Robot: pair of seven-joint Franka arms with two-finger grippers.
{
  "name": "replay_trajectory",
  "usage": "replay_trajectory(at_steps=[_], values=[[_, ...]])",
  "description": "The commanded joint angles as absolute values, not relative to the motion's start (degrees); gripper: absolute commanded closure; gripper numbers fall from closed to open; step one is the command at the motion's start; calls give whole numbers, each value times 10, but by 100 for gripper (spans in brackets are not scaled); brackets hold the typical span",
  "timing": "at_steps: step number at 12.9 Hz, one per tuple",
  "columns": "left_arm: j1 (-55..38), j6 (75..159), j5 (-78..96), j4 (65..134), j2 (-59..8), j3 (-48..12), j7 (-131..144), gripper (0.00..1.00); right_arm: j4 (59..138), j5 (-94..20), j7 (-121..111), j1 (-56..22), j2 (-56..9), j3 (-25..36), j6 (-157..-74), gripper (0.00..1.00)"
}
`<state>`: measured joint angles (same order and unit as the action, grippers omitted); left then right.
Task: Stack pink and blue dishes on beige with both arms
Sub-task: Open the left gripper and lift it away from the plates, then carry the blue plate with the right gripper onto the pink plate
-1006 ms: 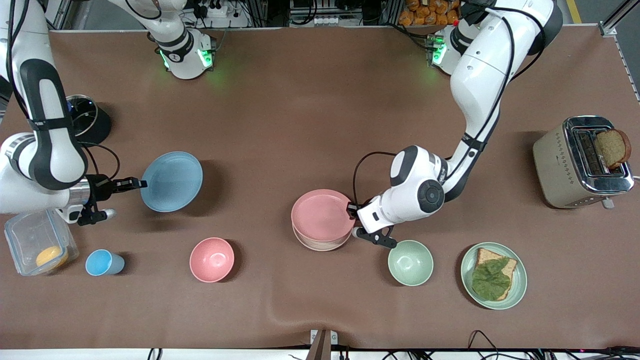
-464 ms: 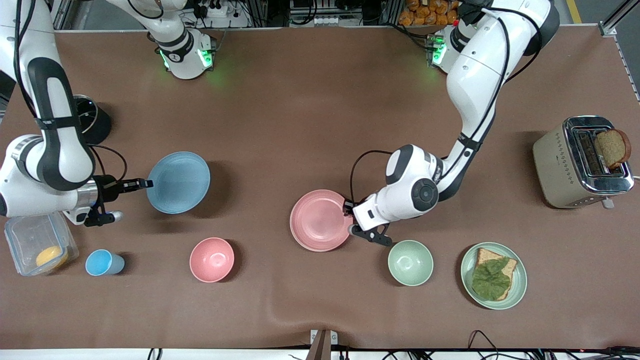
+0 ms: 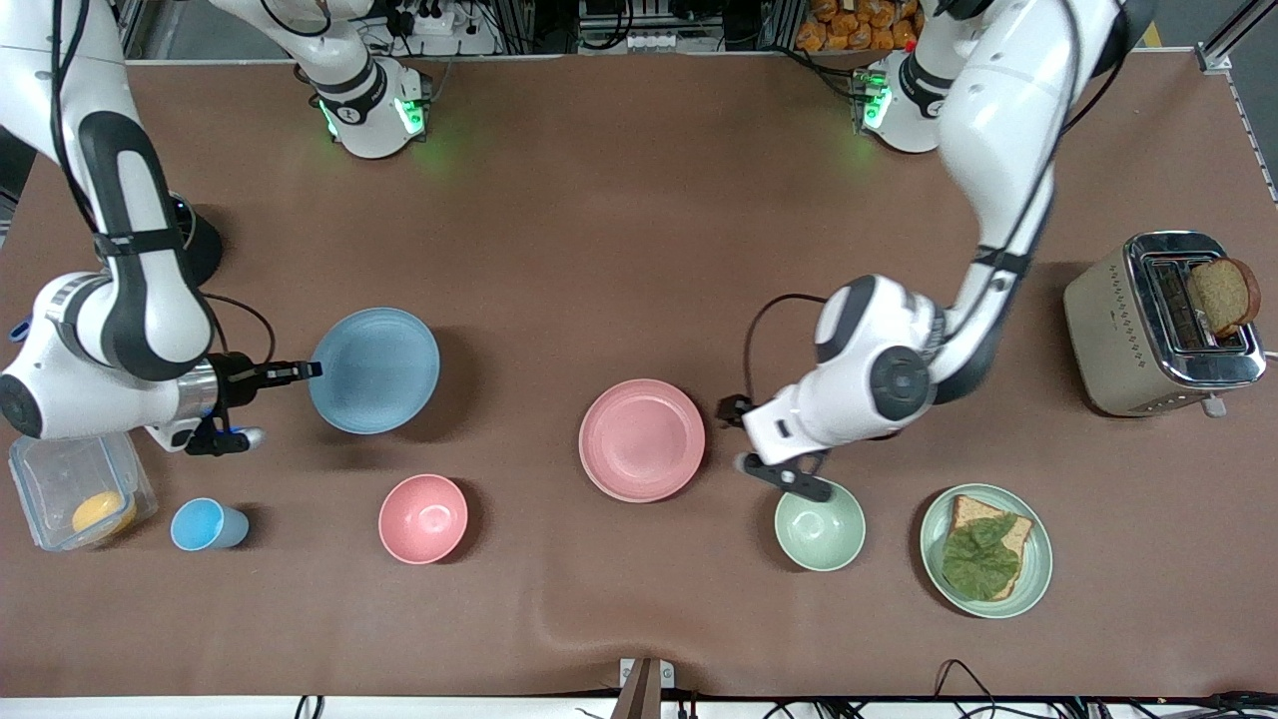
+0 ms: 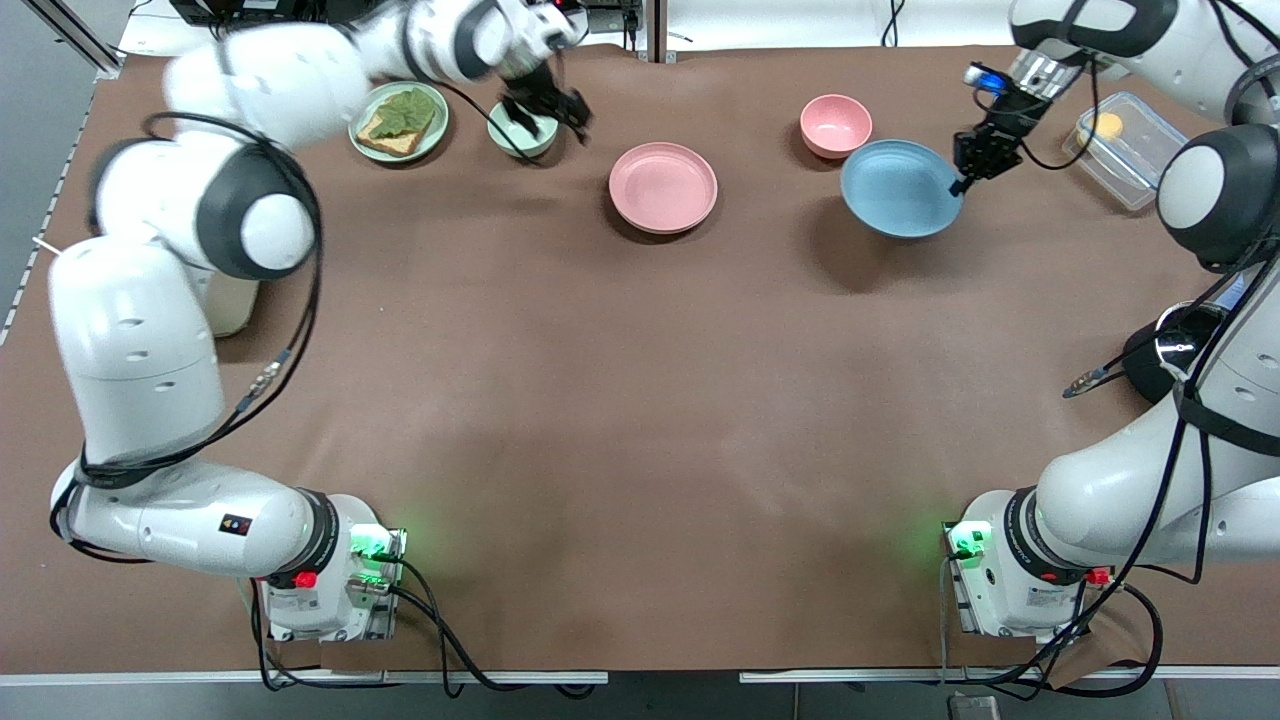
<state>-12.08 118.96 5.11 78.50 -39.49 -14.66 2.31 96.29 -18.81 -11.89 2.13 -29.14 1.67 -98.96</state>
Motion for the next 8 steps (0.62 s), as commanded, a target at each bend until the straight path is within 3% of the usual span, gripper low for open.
replay_trajectory(at_steps=[1, 5, 8], values=[[-77, 1111, 5, 803, -318, -148, 24, 0, 934, -187, -9, -44, -297, 19, -986, 100], [-23, 1012, -28, 801, -224, -149, 25, 0, 887, -251, 90, -111, -344, 20, -1003, 100], [-12, 937, -27, 801, -157, -148, 25, 0, 853, -283, 148, -158, -387, 19, -1066, 100]])
